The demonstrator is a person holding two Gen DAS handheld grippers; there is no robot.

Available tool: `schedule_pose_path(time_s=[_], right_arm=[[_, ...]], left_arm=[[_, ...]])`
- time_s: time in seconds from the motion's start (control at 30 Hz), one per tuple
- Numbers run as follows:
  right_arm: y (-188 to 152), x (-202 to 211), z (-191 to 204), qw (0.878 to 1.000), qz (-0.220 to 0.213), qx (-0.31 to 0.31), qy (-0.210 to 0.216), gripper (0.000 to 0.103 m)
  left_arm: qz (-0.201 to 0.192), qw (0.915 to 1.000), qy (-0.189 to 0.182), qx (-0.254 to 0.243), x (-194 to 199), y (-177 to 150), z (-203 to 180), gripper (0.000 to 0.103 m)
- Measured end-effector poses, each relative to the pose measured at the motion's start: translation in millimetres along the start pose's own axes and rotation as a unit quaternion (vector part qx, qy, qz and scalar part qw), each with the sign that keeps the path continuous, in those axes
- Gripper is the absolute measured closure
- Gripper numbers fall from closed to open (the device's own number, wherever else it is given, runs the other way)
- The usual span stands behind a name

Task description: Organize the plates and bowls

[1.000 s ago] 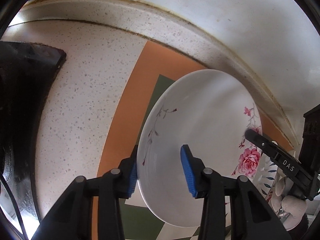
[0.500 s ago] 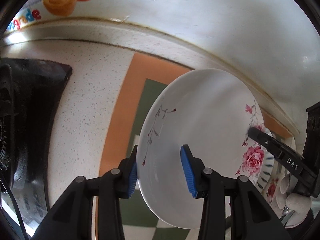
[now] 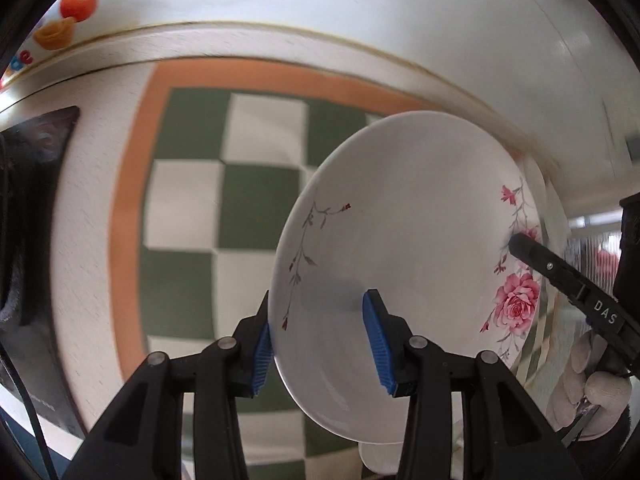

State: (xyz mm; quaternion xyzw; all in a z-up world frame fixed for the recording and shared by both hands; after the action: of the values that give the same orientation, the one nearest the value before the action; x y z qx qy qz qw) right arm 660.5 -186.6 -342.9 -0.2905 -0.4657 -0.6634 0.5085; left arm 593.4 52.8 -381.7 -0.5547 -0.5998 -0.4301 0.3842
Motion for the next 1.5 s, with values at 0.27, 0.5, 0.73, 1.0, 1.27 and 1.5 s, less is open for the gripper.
schedule_pose_path(time_s=[0.27, 0.5, 0.73, 1.0, 1.27, 1.5], right_arm=[[-86.1, 60.6, -47.8, 1.0, -0.011, -0.016, -0.021, 0.086], [-153.1, 68.1, -79.9, 0.998, 0.009, -0.058, -0.014, 0.086], [-195.2, 51.6, -105.0, 0.995, 0.044, -0.083, -0.013, 0.086], [-214.1, 38.2, -119.2, 0.994, 0.069, -0.088, -0.014, 0.086], [-214.8, 31.4, -125.5, 0.991, 0.095, -0.088, -0.029, 0.086], [-219.4, 24.3, -128.9, 0.987, 0.116, -0.11, -0.01, 0.086]], left_arm=[[0.045, 0.998, 0.004, -0.043, -16.2, -61.6, -49.9, 0.064], [0.089, 0.994, 0.023, -0.06, -38.4, -115.2, -68.3, 0.064], [0.097, 0.9904, 0.059, -0.079, -51.0, -131.8, -77.0, 0.064], [0.106, 0.9845, 0.097, -0.1, -75.2, -132.8, -100.3, 0.064], [0.12, 0.9805, 0.111, -0.109, -95.7, -140.0, -106.7, 0.064], [0.123, 0.9799, 0.117, -0.105, -106.9, -127.6, -113.5, 0.064]])
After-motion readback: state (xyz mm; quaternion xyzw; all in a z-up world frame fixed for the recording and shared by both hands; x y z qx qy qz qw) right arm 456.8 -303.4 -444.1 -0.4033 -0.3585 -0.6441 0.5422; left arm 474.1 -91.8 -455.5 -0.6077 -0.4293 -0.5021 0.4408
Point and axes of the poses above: each gripper's, at about its wrist camera, not at the fingertips, and x roughly against the way its jaws point, z to its left, y to its top, the point moved 6 cm from there along -x, roughly the way its jaws point, and after that the axes turned 3 degrees about x, right-handed, at the moved point
